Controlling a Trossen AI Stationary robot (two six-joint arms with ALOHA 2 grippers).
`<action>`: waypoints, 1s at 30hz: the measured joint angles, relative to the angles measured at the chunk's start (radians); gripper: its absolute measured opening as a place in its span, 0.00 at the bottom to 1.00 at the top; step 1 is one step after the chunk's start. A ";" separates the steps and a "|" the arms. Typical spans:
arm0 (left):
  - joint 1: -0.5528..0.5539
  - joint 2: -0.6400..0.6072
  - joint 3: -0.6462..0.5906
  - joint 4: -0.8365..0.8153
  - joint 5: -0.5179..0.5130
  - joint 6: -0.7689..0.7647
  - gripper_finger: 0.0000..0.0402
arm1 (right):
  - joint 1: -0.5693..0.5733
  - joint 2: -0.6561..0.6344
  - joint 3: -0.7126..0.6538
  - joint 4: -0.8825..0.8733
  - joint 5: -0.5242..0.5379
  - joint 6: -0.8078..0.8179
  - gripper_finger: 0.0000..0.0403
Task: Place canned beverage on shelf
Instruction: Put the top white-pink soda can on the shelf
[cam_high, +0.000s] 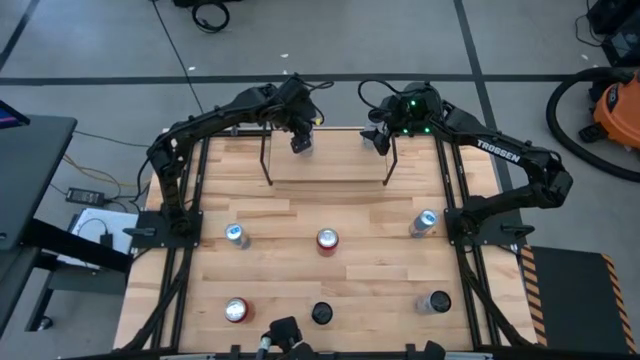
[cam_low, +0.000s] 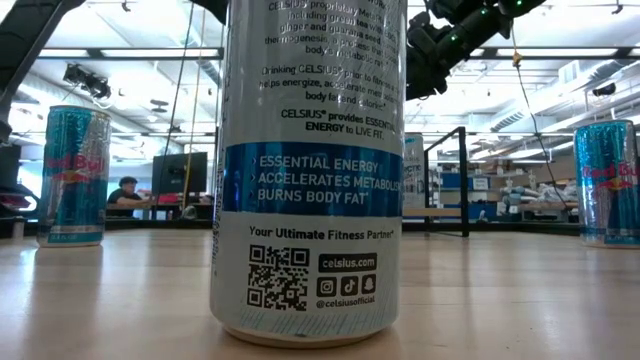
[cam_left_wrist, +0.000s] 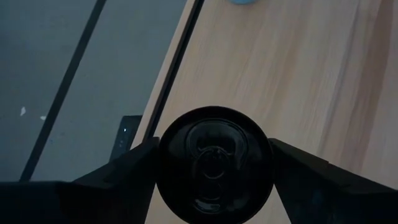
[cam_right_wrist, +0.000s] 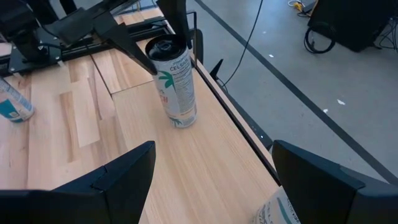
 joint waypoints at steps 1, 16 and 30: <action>0.000 0.000 0.000 -0.001 0.000 0.000 0.72 | 0.000 0.000 0.000 0.000 0.000 0.000 0.83; 0.000 -0.002 0.000 0.026 0.000 -0.025 0.72 | 0.000 -0.001 0.000 -0.001 0.000 0.000 0.83; 0.005 -0.001 0.046 0.006 0.001 -0.024 0.72 | 0.000 -0.001 0.000 0.015 0.000 0.000 0.83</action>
